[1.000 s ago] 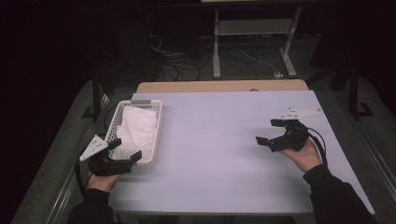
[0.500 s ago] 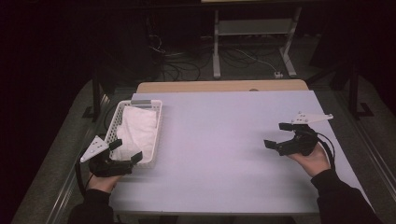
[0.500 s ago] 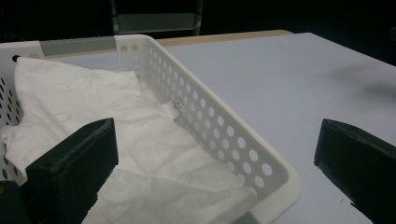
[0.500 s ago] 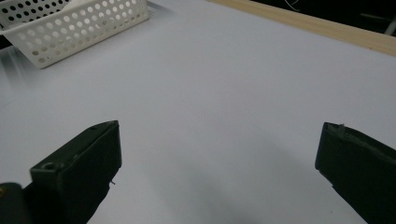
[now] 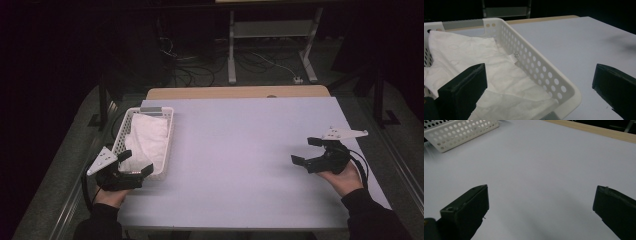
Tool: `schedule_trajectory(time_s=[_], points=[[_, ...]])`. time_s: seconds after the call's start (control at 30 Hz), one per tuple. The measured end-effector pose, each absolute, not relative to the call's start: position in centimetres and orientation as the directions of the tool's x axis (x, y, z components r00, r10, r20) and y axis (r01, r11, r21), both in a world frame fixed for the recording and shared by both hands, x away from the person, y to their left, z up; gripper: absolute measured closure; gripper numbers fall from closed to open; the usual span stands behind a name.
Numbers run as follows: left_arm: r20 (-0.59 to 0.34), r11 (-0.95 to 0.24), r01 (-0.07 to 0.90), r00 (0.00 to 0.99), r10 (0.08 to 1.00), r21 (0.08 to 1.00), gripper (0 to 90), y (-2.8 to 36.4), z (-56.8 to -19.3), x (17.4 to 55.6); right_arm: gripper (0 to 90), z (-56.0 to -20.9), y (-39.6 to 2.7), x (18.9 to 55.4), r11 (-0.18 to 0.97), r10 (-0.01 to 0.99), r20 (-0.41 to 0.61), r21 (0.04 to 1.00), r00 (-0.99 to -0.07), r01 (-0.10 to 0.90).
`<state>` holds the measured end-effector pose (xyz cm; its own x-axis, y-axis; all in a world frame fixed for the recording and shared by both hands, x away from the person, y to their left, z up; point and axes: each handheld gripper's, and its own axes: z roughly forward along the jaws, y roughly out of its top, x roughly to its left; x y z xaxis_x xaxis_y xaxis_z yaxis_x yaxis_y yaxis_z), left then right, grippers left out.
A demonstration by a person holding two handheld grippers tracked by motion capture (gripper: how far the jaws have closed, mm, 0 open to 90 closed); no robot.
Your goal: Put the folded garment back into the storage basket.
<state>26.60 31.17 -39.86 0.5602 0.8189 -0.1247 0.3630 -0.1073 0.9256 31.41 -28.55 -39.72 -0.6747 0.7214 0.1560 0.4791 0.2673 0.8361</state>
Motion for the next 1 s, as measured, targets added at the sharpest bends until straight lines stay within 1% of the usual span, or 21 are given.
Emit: schedule_trajectory(time_s=[0.3,0.33,0.83,1.0], points=[[-0.125,-0.109,0.364,0.563,0.817,0.925,0.0,31.1,-39.9,26.6,0.0,-40.3,-29.4,30.7,0.264,0.732,0.155,0.833,-0.663,0.486],[-0.125,-0.109,0.364,0.562,0.817,0.925,0.0,31.2,-39.9,26.6,0.0,-40.7,-29.8,30.2,0.260,0.740,0.158,0.829,-0.654,0.495],[-0.125,-0.111,0.365,0.563,0.817,0.924,0.0,31.1,-40.0,26.5,0.0,-42.2,-31.0,28.7,0.270,0.766,0.131,0.823,-0.629,0.499],[-0.122,-0.112,0.361,0.564,0.817,0.926,0.0,31.1,-39.9,26.5,0.0,-42.8,-31.3,28.3,0.283,0.771,0.132,0.806,-0.623,0.521]])
